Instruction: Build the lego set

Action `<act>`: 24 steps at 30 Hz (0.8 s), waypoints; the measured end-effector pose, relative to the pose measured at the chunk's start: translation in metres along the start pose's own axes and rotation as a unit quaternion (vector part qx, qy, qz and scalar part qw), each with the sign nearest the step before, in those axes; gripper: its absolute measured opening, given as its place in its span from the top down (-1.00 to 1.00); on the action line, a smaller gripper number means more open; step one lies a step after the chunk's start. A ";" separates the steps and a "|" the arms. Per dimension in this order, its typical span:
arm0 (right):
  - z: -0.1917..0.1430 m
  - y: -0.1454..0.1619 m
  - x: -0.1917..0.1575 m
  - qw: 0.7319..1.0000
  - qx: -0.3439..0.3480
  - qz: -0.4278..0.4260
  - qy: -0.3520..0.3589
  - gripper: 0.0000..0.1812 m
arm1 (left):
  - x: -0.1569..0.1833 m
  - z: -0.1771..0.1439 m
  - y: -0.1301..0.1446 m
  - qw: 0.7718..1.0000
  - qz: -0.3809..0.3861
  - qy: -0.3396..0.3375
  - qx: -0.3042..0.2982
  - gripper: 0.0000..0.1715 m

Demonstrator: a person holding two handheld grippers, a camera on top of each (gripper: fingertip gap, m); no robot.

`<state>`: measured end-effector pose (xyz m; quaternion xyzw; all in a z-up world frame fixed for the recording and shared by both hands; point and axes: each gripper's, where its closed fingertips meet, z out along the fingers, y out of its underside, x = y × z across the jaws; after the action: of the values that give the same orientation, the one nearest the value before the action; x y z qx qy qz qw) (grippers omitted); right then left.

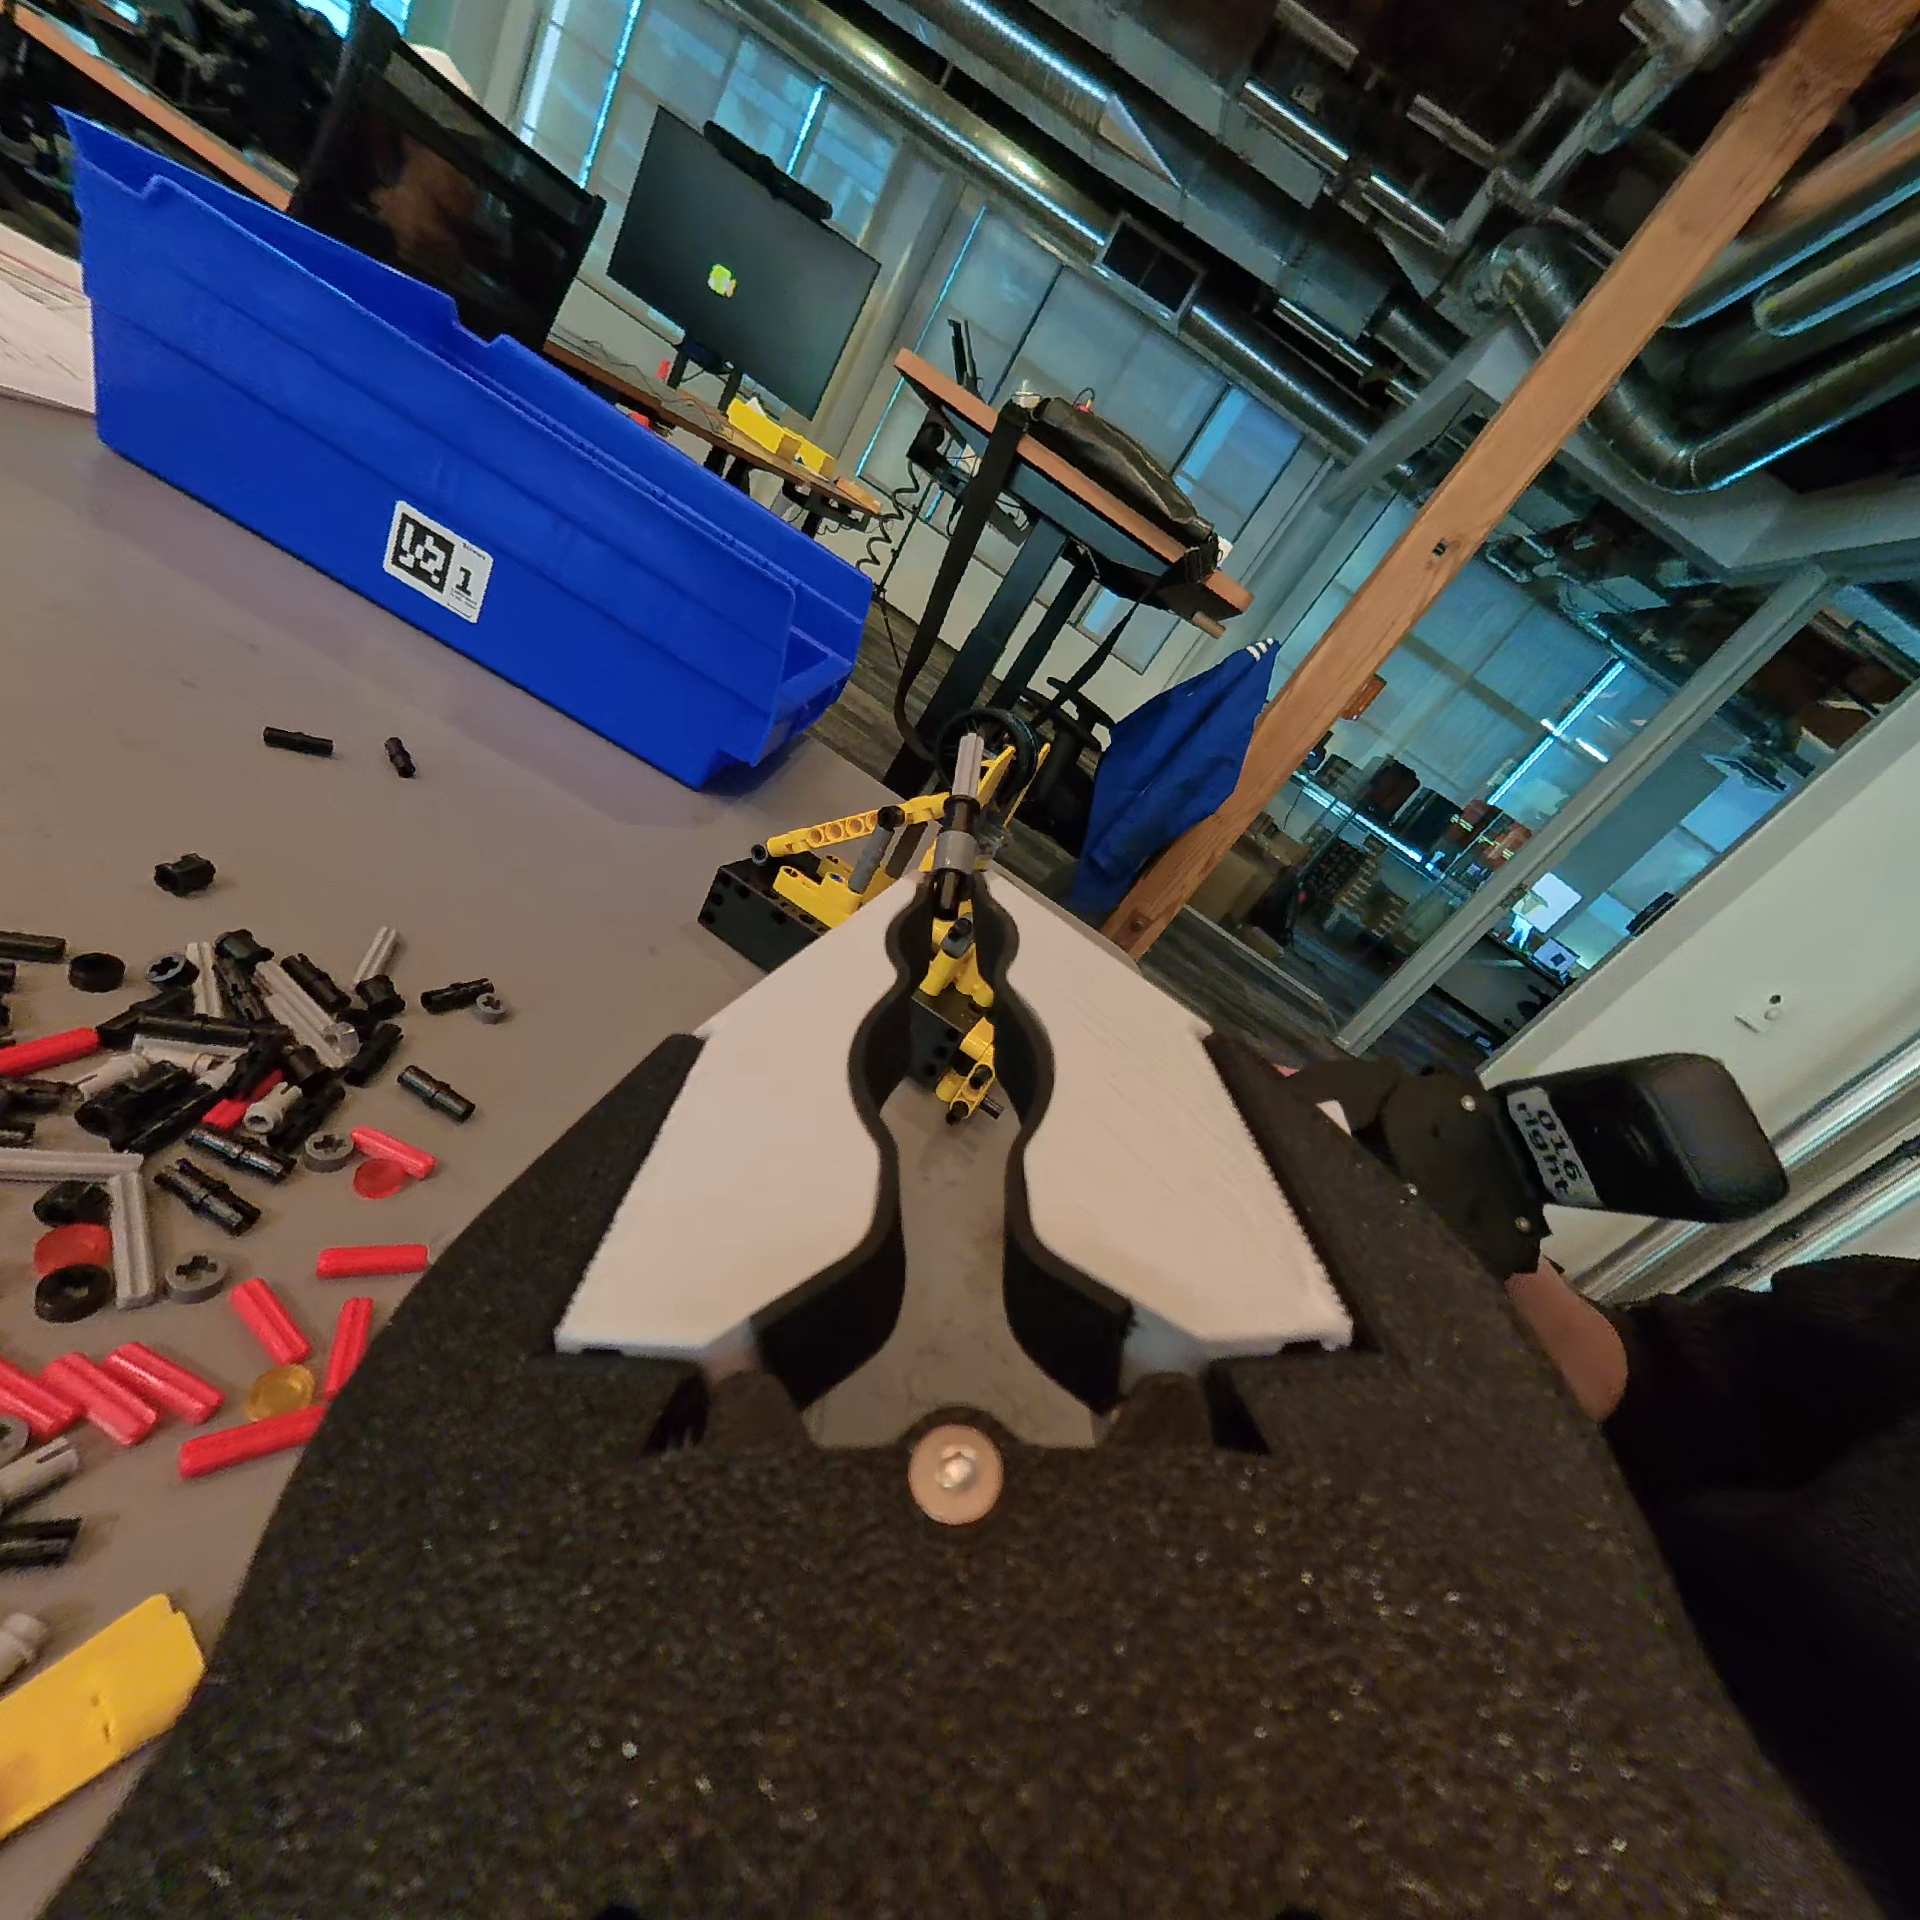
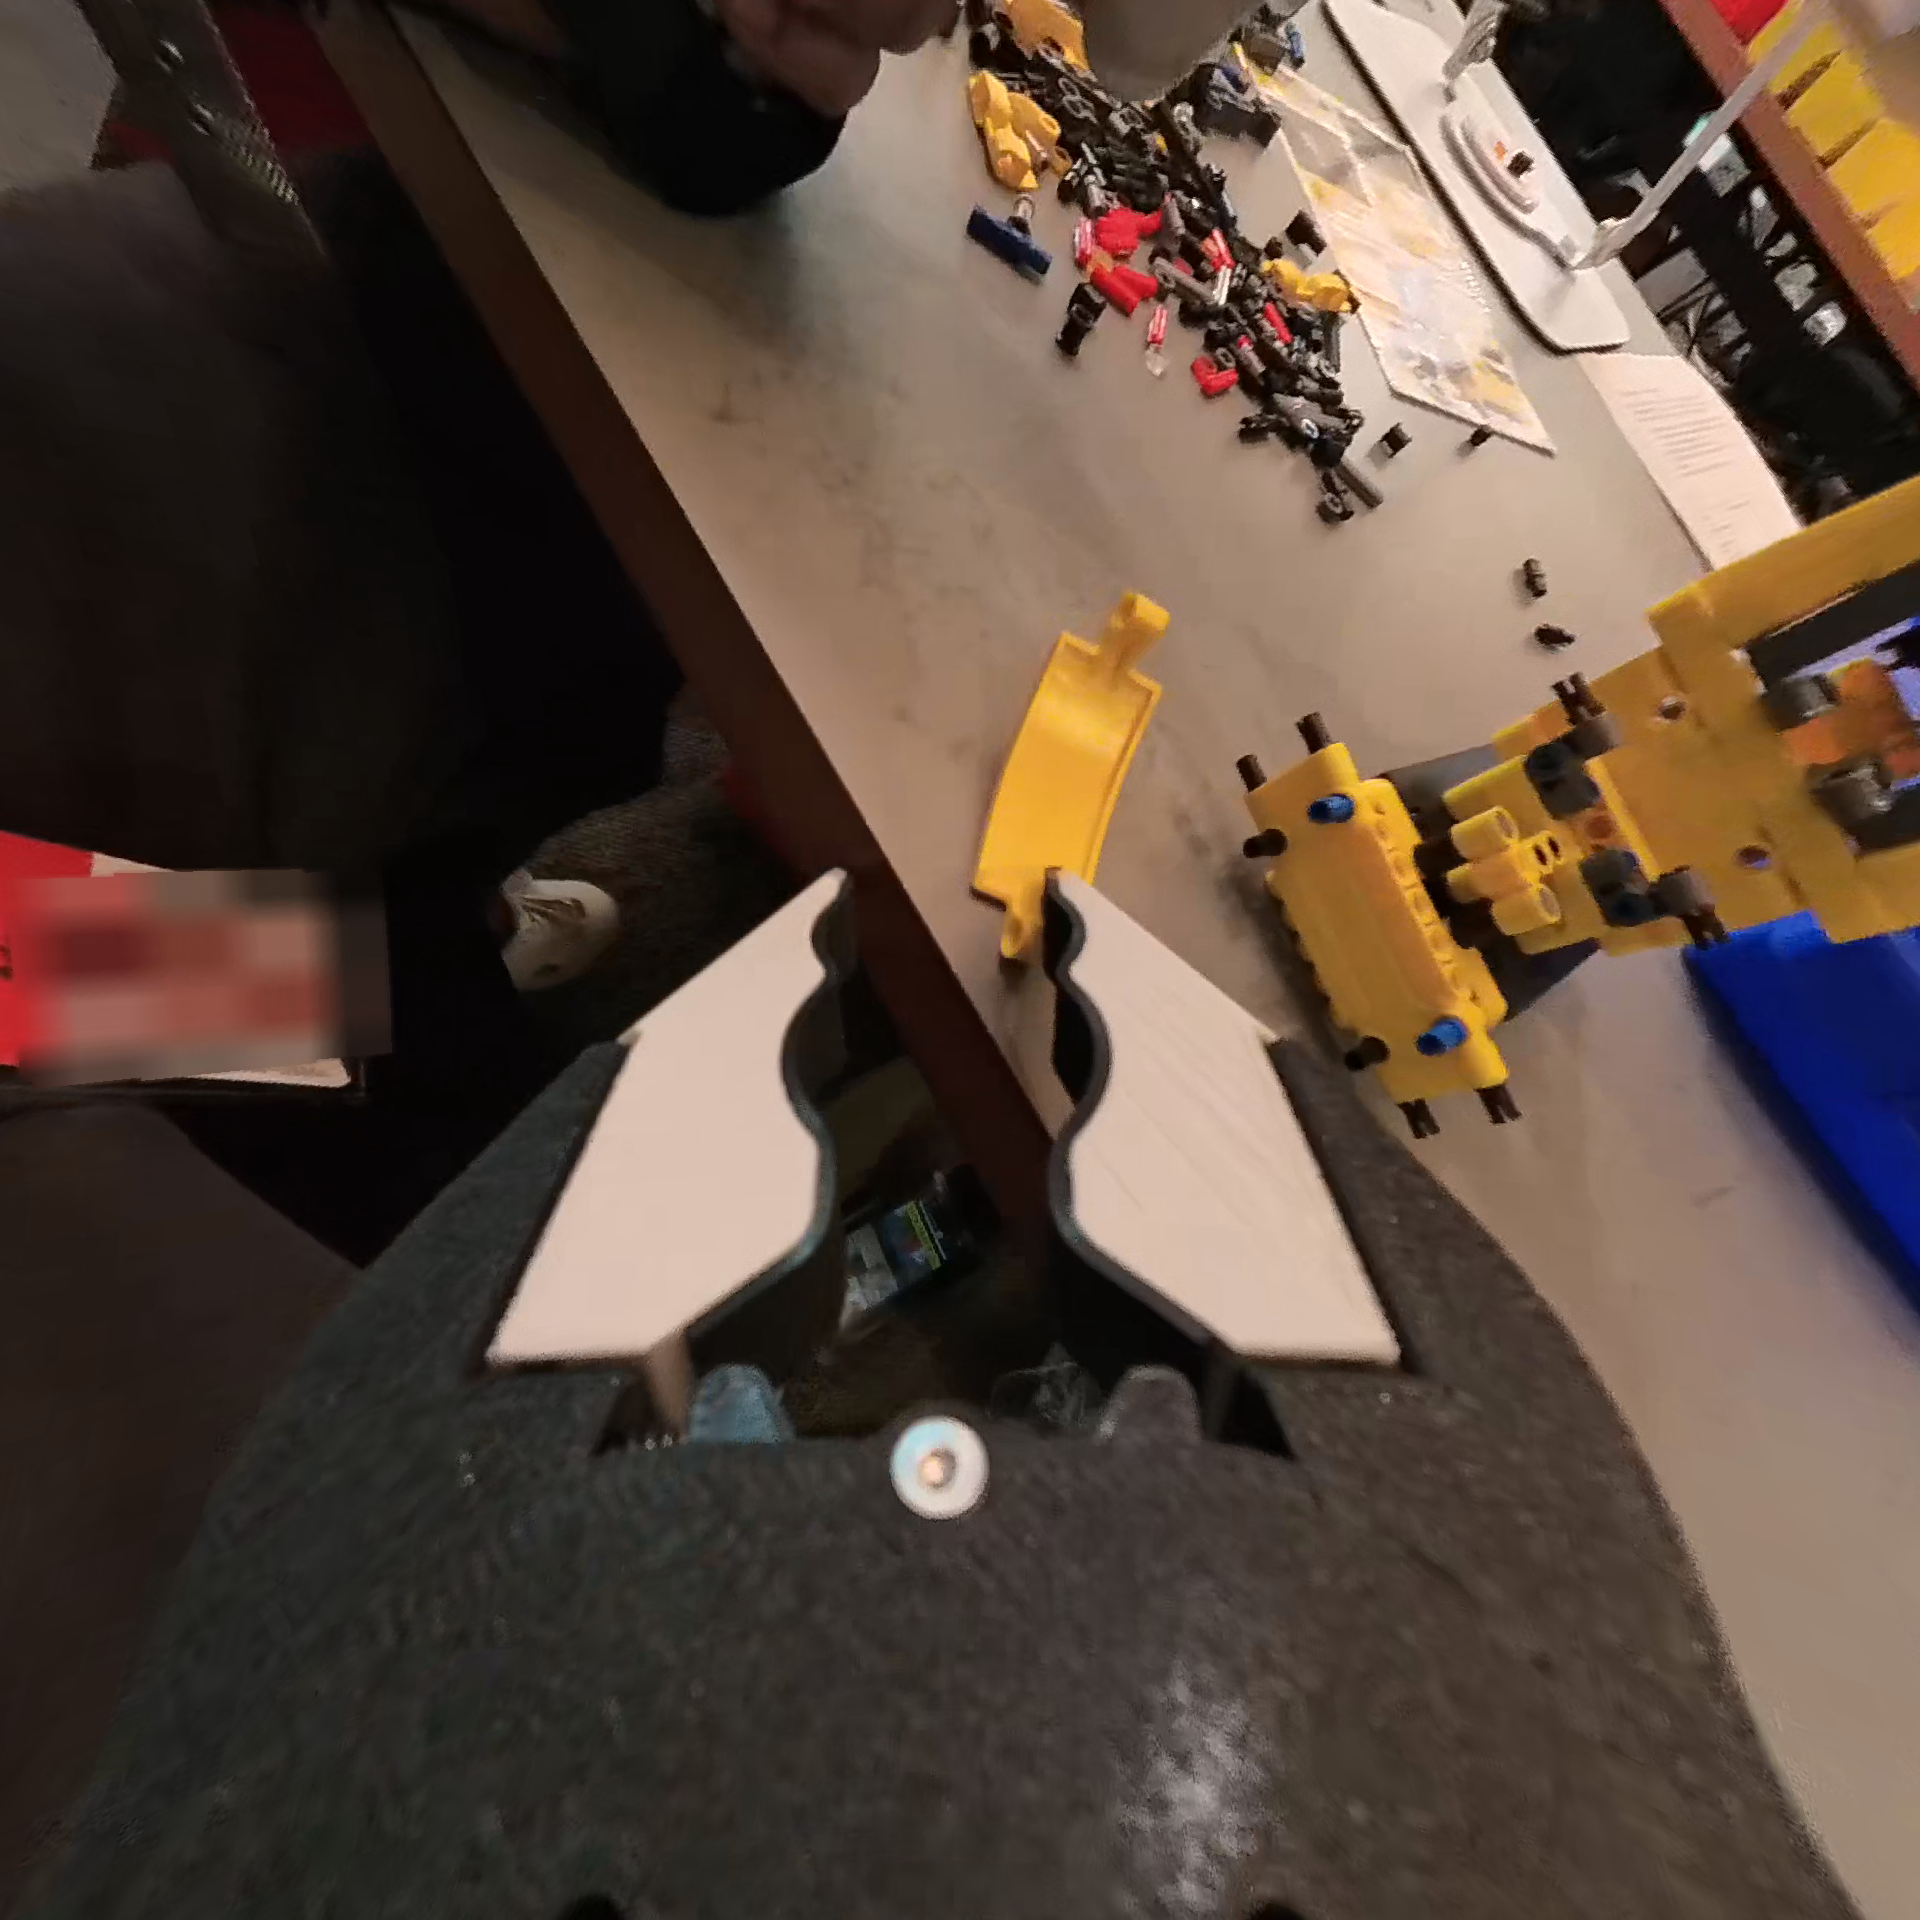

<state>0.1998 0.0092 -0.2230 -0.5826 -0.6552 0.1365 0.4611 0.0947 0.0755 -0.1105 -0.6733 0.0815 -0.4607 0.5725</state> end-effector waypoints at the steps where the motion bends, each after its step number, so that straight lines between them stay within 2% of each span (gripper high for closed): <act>1: -0.001 0.000 -0.001 1.000 -0.002 -0.005 0.000 0.64 | 0.000 0.000 0.000 1.000 0.001 0.000 0.000 0.93; 6: -0.011 -0.010 -0.002 1.000 0.013 0.006 -0.017 0.94 | 0.000 0.000 0.000 1.000 0.000 0.000 0.001 0.93; 10: -0.026 -0.030 0.011 0.986 0.099 0.130 -0.041 0.97 | 0.002 -0.001 -0.001 1.000 0.005 0.002 0.002 0.93; 12: -0.040 -0.045 0.018 0.954 0.178 0.228 -0.070 0.97 | 0.004 -0.001 -0.001 1.000 0.016 0.004 0.003 0.93; 13: -0.049 -0.053 0.020 0.926 0.227 0.285 -0.095 0.98 | 0.006 -0.001 0.000 1.000 0.022 0.007 0.003 0.93; 15: -0.072 -0.063 0.016 0.845 0.324 0.391 -0.166 0.98 | 0.014 -0.001 0.000 0.999 0.036 0.019 0.004 0.93; 17: -0.095 -0.058 0.007 0.764 0.397 0.456 -0.225 0.98 | 0.030 -0.005 0.000 0.998 0.050 0.040 0.013 0.93; 19: -0.112 -0.044 -0.002 0.713 0.436 0.490 -0.247 0.99 | 0.063 -0.009 0.005 0.995 0.046 0.087 0.028 0.94; 20: -0.120 -0.037 -0.007 0.703 0.448 0.492 -0.250 0.99 | 0.081 -0.011 0.013 0.993 0.038 0.113 0.024 0.93; 21: -0.127 -0.031 -0.013 0.704 0.456 0.484 -0.248 0.99 | 0.099 -0.012 0.023 0.990 0.029 0.138 0.017 0.93; 24: -0.134 -0.020 -0.024 0.721 0.459 0.458 -0.243 0.98 | 0.142 -0.011 0.075 0.979 -0.033 0.202 -0.023 0.94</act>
<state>0.2865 -0.0658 -0.1474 -0.4760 -0.2553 0.7520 0.3778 0.1982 -0.0478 -0.0997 -0.5820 0.1833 -0.6038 0.5129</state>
